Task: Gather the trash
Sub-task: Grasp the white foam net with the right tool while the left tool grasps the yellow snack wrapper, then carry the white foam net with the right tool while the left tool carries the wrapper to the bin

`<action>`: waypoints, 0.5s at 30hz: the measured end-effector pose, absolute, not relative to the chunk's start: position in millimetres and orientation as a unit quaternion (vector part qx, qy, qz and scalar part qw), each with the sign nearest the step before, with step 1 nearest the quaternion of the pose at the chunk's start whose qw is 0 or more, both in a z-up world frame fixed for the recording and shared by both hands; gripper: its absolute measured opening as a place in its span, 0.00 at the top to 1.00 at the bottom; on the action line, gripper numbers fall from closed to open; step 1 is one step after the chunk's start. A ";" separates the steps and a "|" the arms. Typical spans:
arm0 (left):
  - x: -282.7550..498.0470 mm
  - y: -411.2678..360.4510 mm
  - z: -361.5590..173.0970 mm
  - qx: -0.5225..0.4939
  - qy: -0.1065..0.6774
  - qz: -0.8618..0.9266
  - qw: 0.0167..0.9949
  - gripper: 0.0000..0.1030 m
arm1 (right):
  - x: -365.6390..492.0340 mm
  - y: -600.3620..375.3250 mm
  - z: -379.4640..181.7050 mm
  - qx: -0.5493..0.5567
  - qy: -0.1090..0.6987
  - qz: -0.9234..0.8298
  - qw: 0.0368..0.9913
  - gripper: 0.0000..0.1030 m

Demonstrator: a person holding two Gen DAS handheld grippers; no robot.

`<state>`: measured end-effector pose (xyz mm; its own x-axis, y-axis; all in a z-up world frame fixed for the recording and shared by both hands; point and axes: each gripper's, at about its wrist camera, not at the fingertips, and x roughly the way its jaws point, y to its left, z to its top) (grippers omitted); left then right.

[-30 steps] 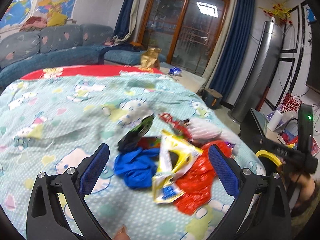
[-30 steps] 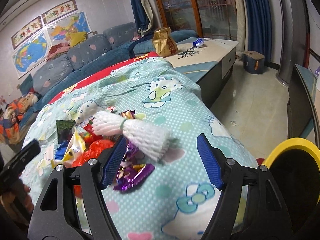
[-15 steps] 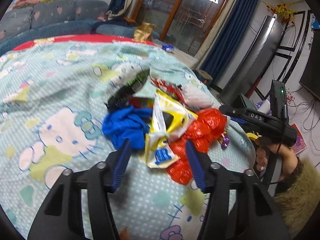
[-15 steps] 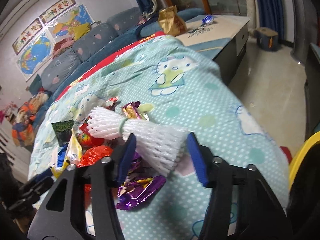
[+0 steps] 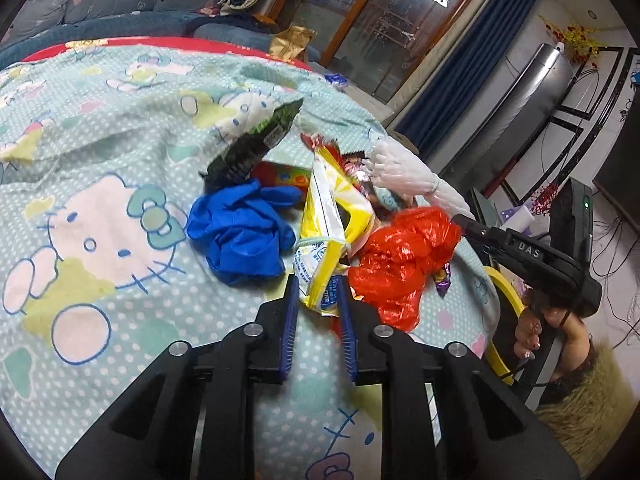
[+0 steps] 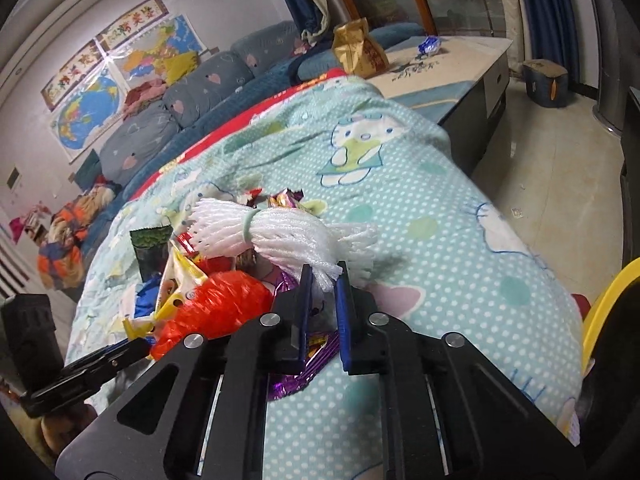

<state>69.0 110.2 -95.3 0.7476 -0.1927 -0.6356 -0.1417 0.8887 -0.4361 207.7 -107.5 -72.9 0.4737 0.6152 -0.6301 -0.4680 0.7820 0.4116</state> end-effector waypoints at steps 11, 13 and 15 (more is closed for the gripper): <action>56.9 107.5 -54.9 -0.215 0.297 -0.026 0.930 0.94 | 193.4 -121.6 -44.1 0.094 0.358 0.309 0.876 0.93; 55.0 107.1 -48.5 -0.215 0.287 -0.028 0.933 0.94 | 190.1 -124.0 -39.7 0.094 0.352 0.308 0.879 0.93; 52.7 105.0 -40.6 -0.211 0.276 -0.030 0.937 0.94 | 187.2 -127.0 -37.8 0.095 0.349 0.308 0.880 0.93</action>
